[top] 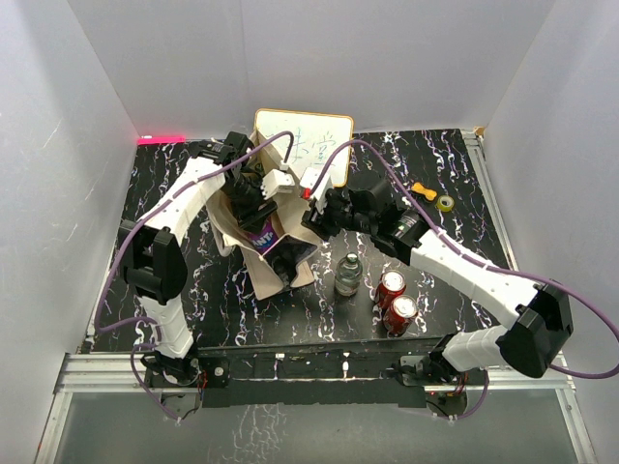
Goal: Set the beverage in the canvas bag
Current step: Adjust the drink in the canvas bag.
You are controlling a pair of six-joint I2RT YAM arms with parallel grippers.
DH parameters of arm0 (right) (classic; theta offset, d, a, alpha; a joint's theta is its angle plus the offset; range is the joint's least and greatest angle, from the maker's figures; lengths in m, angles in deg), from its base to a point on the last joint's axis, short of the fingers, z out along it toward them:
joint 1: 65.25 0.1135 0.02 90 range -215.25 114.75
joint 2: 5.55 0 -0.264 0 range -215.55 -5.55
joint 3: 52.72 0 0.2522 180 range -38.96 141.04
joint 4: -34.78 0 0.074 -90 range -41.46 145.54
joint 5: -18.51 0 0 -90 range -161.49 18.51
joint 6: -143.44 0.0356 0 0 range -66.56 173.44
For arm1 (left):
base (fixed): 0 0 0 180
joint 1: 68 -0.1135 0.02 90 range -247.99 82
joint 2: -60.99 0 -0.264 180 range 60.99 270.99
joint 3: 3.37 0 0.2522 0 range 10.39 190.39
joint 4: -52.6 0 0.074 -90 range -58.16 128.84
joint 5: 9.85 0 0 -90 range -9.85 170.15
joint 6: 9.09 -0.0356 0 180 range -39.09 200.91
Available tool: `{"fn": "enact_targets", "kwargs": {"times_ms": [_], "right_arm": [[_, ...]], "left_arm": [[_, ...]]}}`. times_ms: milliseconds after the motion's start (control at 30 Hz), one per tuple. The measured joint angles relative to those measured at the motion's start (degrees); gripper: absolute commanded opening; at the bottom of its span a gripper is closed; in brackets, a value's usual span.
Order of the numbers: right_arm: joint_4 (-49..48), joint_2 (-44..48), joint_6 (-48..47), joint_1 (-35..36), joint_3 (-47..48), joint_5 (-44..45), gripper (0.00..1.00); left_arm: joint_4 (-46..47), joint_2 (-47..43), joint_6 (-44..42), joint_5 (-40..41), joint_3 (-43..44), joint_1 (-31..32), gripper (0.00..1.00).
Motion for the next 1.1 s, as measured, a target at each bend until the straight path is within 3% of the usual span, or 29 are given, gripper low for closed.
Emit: {"fn": "enact_targets", "kwargs": {"times_ms": [267, 433, 900, 1100], "right_arm": [[-1.68, 1.33, 0.33, -0.15, 0.22, 2.86, 0.53], [-1.92, 1.36, 0.31, -0.15, 0.22, 3.17, 0.53], [-2.36, 1.81, 0.57, -1.25, 0.22, 6.49, 0.55], [-2.36, 1.84, 0.66, -1.88, 0.44, 7.41, 0.55]], "left_arm": [[0.39, 0.42, 1.55, 0.48, -0.68, 2.36, 0.17], [0.92, 0.42, 3.15, 0.39, -1.18, 2.51, 0.00], [7.21, 0.39, 9.20, -5.92, -0.13, 2.51, 0.00], [15.41, -1.66, 11.65, -7.80, -6.47, 2.54, 0.00]]}}
